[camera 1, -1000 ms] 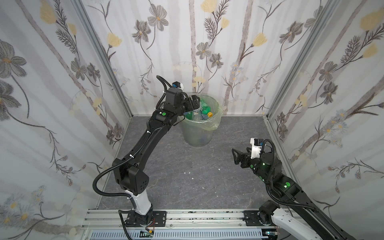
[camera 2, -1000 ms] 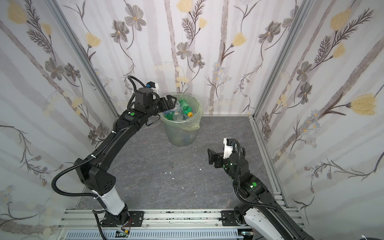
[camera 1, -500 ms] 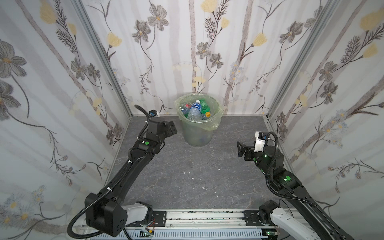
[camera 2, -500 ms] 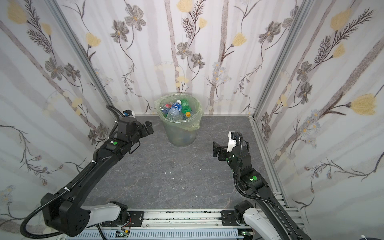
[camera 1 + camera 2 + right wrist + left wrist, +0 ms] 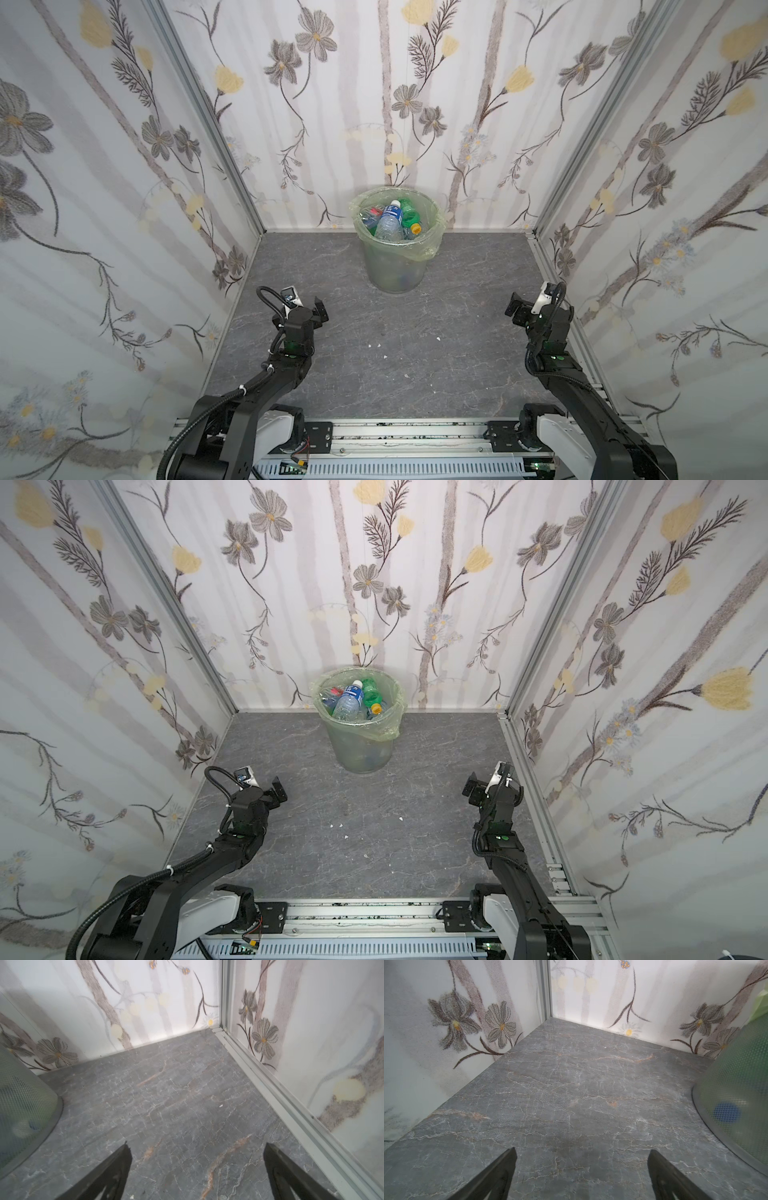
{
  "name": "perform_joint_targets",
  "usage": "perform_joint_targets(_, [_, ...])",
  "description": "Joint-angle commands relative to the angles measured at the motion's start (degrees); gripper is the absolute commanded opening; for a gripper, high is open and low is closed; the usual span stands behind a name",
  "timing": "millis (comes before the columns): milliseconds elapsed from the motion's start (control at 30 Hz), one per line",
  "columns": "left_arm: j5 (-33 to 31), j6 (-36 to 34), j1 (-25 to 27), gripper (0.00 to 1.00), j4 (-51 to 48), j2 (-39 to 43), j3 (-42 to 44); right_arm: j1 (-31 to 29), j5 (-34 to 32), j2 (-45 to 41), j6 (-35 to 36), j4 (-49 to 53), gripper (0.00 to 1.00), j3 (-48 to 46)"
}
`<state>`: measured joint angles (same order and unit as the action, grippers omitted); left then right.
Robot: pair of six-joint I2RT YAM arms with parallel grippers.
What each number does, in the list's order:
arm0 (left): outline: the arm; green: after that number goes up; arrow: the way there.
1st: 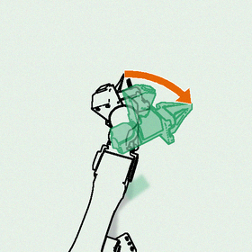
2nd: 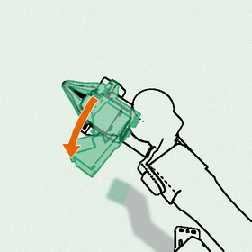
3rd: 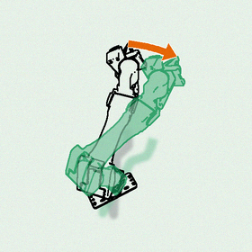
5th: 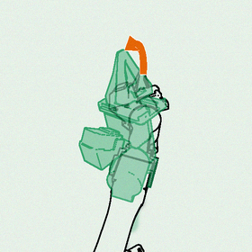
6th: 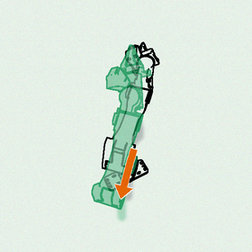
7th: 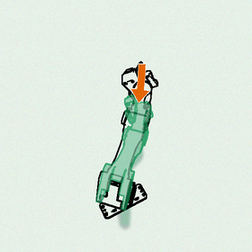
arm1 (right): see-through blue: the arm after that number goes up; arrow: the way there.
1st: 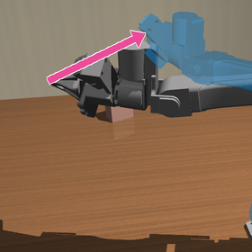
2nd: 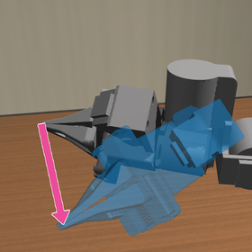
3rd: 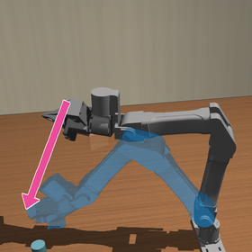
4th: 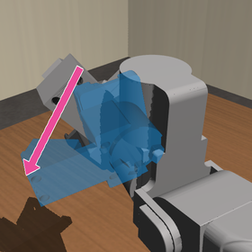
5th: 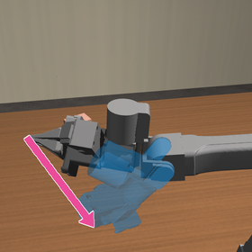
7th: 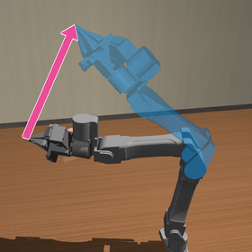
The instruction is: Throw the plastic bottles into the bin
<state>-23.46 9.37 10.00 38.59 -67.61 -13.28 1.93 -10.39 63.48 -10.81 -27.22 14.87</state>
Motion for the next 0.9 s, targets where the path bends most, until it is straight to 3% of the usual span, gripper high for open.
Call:
perform_joint_targets(0, [1.3, -5.6, -1.6, 1.00, 22.8, -4.2, 3.4, 0.5, 2.1, 4.8, 2.5, -25.4, 1.00, -2.9])
perform_joint_targets(233, [8.4, -7.4, -4.5, 1.00, 38.0, -17.8, 1.7, 0.8, 7.2, 16.0, 4.4, -45.3, 1.00, -6.0])
perform_joint_targets(300, [8.5, -8.5, -4.5, 1.00, 45.4, -24.6, 1.8, 0.8, 9.7, 22.4, 5.3, -58.6, 1.00, -9.7])
perform_joint_targets(333, [9.1, -7.7, -4.9, 1.00, 42.5, -23.6, 1.7, 0.8, 10.5, 25.2, 4.9, -67.8, 1.00, -11.8])
perform_joint_targets(433, [9.7, -6.9, -5.7, 1.00, 42.9, -23.7, 1.6, 1.1, 8.2, 21.0, 4.2, -59.6, 1.00, -11.5])
perform_joint_targets(533, [10.3, -5.4, -6.9, 1.00, 39.6, -23.5, 0.0, 0.5, 9.5, 23.7, 5.5, -56.1, 1.00, -6.9])
perform_joint_targets(600, [10.4, -5.4, -7.0, 1.00, 39.5, -23.5, 0.1, -0.1, 8.7, 22.0, 6.1, -47.6, 1.00, -4.1])
perform_joint_targets(867, [10.4, -5.3, -7.0, 1.00, 39.6, -23.4, 0.1, -1.1, 11.4, 23.0, 8.5, -46.8, 1.00, -2.8])
